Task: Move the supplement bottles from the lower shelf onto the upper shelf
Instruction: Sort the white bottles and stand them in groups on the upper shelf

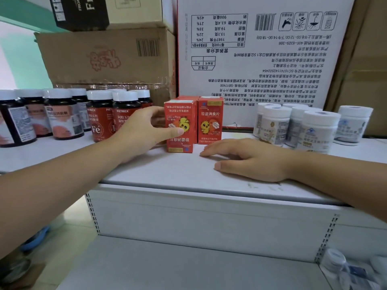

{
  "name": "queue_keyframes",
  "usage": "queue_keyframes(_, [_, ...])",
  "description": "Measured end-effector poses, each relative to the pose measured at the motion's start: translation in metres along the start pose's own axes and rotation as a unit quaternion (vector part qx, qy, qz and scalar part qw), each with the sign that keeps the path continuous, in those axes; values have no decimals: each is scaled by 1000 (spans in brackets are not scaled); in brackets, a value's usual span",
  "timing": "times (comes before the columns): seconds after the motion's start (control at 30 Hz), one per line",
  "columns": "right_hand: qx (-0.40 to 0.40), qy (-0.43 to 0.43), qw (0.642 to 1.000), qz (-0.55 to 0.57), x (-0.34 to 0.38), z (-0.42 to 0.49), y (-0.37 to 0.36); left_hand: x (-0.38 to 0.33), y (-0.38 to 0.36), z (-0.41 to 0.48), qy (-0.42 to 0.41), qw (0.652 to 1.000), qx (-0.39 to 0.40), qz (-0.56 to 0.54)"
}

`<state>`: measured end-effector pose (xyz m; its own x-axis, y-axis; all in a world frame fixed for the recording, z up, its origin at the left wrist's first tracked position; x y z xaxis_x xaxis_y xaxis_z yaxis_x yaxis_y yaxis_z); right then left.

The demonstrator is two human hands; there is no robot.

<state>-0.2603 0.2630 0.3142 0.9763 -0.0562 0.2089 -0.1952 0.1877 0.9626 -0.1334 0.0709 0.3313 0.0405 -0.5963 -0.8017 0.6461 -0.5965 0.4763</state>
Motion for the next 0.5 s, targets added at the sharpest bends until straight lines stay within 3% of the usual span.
queue_keyframes(0.13, [15, -3, 1000, -24, 4, 1, 1, -4, 2, -7, -14, 980, 62, 186])
queue_keyframes(0.3, [21, -29, 997, -75, 11, -22, 20, -22, 8, -37, 65, 872, 166, 457])
queue_keyframes(0.5, [8, -62, 994, -86, 1, -103, 42, -79, -35, -87, 4, 855, 158, 493])
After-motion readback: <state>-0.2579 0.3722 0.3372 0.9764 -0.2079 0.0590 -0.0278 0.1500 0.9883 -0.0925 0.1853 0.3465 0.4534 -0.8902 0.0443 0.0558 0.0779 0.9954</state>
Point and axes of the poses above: each hand's wrist, its own z-axis towards the middle knuckle, its own y-axis out of the back of the hand, x = y × z, the point moved 3 cm from there along z, towards the middle knuckle, and after that the axes turned 4 degrees about y, right-handed, at the moved point
